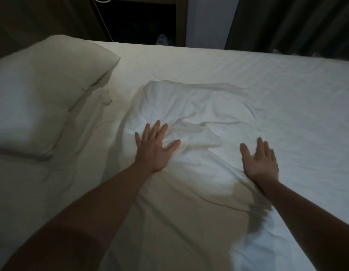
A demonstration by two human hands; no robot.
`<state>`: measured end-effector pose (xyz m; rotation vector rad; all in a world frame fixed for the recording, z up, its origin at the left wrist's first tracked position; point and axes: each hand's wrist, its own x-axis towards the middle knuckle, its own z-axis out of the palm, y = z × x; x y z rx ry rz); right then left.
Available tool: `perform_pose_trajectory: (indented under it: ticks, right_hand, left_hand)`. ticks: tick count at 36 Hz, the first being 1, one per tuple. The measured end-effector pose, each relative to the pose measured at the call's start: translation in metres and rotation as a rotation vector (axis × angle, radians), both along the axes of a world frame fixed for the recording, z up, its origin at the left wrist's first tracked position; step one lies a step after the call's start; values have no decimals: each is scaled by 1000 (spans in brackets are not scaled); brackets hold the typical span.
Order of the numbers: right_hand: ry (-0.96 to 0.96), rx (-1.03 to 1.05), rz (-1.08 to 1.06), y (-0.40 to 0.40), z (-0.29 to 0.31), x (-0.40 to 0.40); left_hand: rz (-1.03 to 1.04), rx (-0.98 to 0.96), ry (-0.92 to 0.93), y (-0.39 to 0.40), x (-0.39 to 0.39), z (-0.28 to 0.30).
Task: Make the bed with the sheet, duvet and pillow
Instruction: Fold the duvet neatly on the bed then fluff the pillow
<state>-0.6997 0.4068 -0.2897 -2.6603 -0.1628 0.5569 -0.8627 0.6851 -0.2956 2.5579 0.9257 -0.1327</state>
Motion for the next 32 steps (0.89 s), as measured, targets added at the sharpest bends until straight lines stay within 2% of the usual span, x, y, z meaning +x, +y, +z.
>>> perform_pose_trajectory:
  ticks: [4,7,10,12,15,18,23,28,32]
  right_hand:
    - [120,122,-131,-33,18,-32]
    - [180,101,-219,-52,19,-57]
    - [148,101,-218,-58,22,-71]
    - [34,124,-155,-49,34,-77]
    - [-138,221,54,-20,57,-95]
    - [-195,390,296,31,85,-125]
    - [-58,583,558,122,115,-169]
    - [69,540,668,203,108,-201]
    - [222,475,669,277,86,-226]
  left_hand:
    - [19,-2,-30,-3,-20,20]
    - [109,-16,-27,-5,-52,31]
    - [219,-52,31,-11,-97,37]
    - [263,-145,48,-21,-133,43]
    - [290,-330,49,-35,-181,58]
    - [319,-411,110,-35,-214,81]
    - [500,-364,22,12,-242,106]
    - [776,-329,-138,108,-262,105]
    - [894,-309,-144,182,-289,89]
